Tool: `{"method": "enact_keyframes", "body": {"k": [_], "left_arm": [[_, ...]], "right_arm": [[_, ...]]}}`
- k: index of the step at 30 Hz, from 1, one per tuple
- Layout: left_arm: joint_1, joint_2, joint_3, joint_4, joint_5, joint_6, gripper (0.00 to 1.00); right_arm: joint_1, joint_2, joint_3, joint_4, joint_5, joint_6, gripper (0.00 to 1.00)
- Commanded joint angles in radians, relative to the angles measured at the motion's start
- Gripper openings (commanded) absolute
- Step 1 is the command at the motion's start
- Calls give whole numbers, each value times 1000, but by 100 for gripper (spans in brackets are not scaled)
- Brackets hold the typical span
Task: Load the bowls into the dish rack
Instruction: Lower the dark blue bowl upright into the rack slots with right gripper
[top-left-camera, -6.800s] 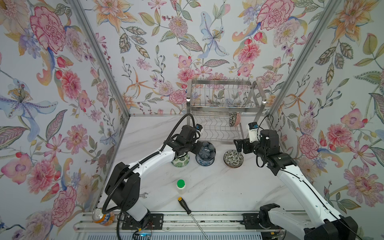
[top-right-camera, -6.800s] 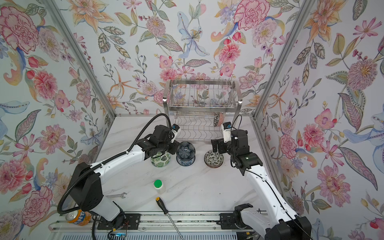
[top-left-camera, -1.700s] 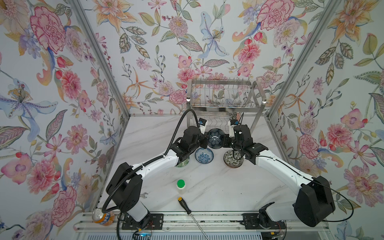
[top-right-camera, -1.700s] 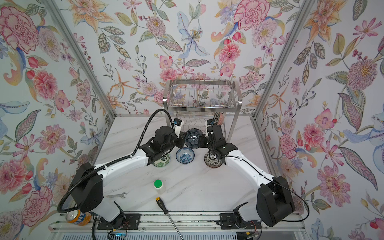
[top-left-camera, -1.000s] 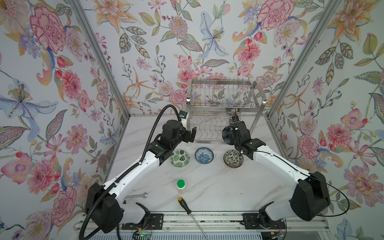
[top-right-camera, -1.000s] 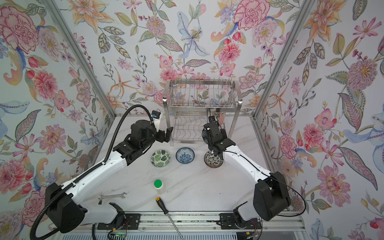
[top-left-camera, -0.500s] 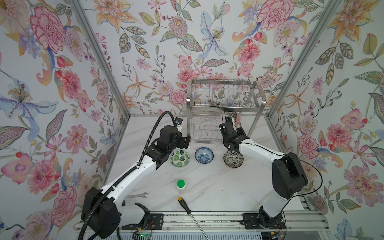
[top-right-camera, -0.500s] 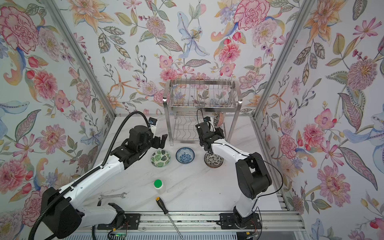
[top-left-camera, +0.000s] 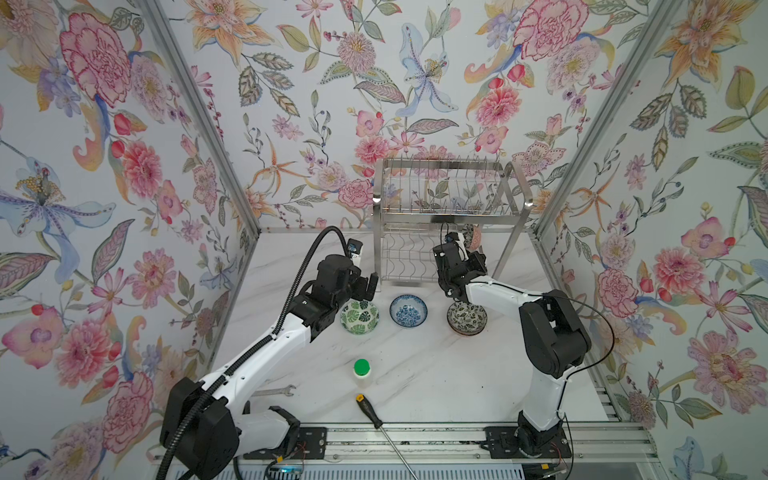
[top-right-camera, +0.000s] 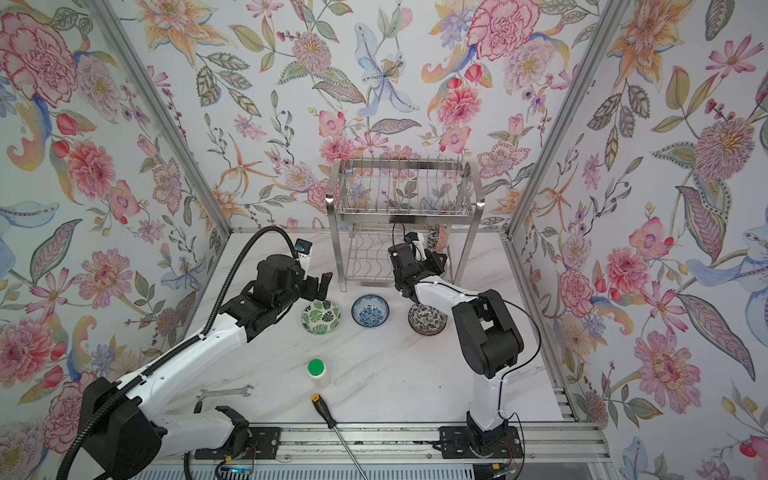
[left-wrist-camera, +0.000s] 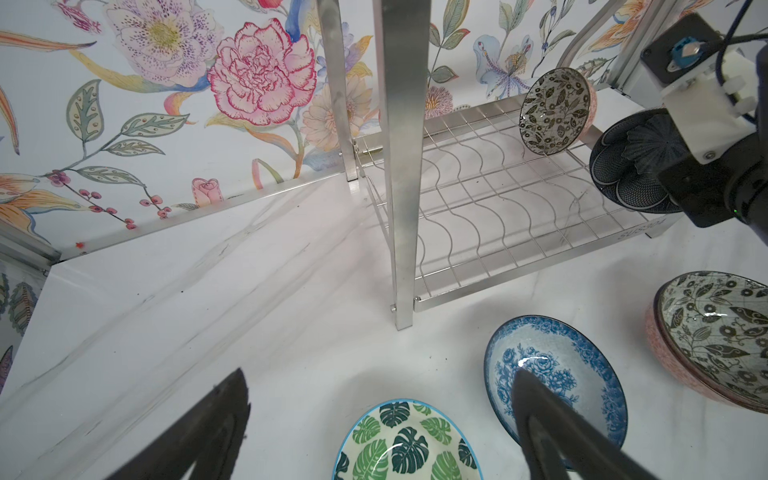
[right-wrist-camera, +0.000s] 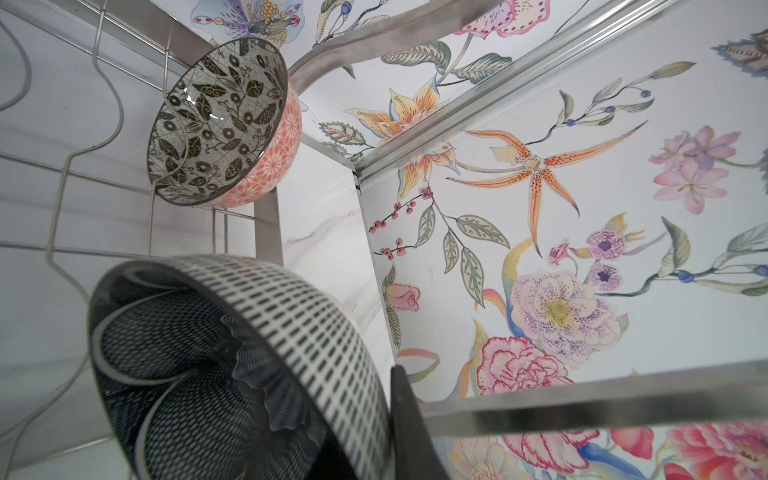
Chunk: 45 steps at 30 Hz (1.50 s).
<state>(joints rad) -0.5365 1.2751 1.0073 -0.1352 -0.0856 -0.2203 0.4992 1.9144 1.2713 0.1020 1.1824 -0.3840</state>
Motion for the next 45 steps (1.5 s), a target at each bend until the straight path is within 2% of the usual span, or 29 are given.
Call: {"method": "enact_keyframes", "body": {"k": [1, 6, 15, 23, 26, 31, 34, 38, 41, 45], "left_arm": [[15, -22, -3, -6, 4, 3, 99], [18, -19, 0, -7, 7, 1, 99], [21, -2, 3, -1, 20, 1, 99], [21, 1, 7, -4, 19, -1, 99], [22, 6, 11, -7, 21, -2, 99], [21, 12, 17, -7, 27, -5, 99], [21, 13, 20, -10, 30, -5, 99], [21, 16, 23, -11, 33, -7, 99], [20, 18, 25, -11, 37, -8, 99], [23, 20, 28, -11, 43, -10, 99]], "right_arm": [[-15, 27, 28, 241, 68, -170, 0], [-31, 74, 44, 348, 72, -274, 0], [-54, 169, 87, 427, 83, -387, 0], [-68, 225, 117, 429, 67, -388, 0], [-65, 227, 122, 377, 50, -334, 0], [-72, 203, 167, 109, -10, -99, 0], [-75, 194, 177, 62, -20, -59, 0], [-76, 187, 174, 47, -26, -57, 26], [-78, 176, 165, 43, -27, -50, 30], [-79, 159, 152, 39, -26, -49, 42]]}}
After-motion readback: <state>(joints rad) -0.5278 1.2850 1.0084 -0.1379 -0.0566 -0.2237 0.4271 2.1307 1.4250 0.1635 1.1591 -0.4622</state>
